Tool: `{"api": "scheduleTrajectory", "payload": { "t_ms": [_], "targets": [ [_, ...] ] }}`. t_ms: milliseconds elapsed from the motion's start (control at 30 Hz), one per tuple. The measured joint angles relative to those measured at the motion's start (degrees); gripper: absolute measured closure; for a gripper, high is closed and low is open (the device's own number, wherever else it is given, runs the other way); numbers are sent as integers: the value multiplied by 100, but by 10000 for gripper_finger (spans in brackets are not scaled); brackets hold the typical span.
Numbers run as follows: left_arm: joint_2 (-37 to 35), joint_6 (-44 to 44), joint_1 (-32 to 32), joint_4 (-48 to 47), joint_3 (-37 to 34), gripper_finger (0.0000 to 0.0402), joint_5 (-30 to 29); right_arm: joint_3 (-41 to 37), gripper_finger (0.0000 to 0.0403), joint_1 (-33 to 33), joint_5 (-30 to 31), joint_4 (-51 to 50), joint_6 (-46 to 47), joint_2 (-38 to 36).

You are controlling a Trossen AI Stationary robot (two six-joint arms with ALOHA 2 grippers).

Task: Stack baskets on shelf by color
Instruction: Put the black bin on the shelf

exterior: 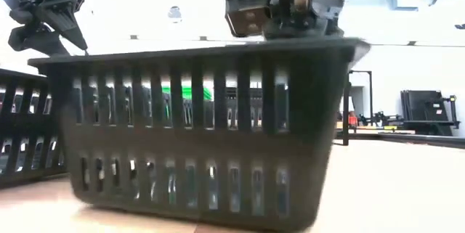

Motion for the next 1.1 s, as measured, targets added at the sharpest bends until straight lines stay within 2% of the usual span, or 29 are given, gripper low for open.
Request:
{"api": "scheduleTrajectory", "payload": {
  "t_ms": [267,533,667,800,933,1100],
  "targets": [
    [-1,-28,0,44,2,141,4,2,394,-434,28,-255,-500,-961],
    [1,-291,0,42,2,141,2,2,393,-1313,280,-867,-1582,-2459],
    [-2,-516,0,43,0,141,-3,11,398,-2168,357,-1450,-2414,-3057],
    [-1,-731,0,40,0,141,-84,9,394,-3311,302,-1952,-3310,-3302],
    [-2,-887,0,31,2,141,-313,2,390,-4455,-262,-2094,-4385,-3294],
    [-2,-1179,2,36,0,141,-320,2,394,-5588,-1037,-2183,-5799,-2990]
  ]
}}
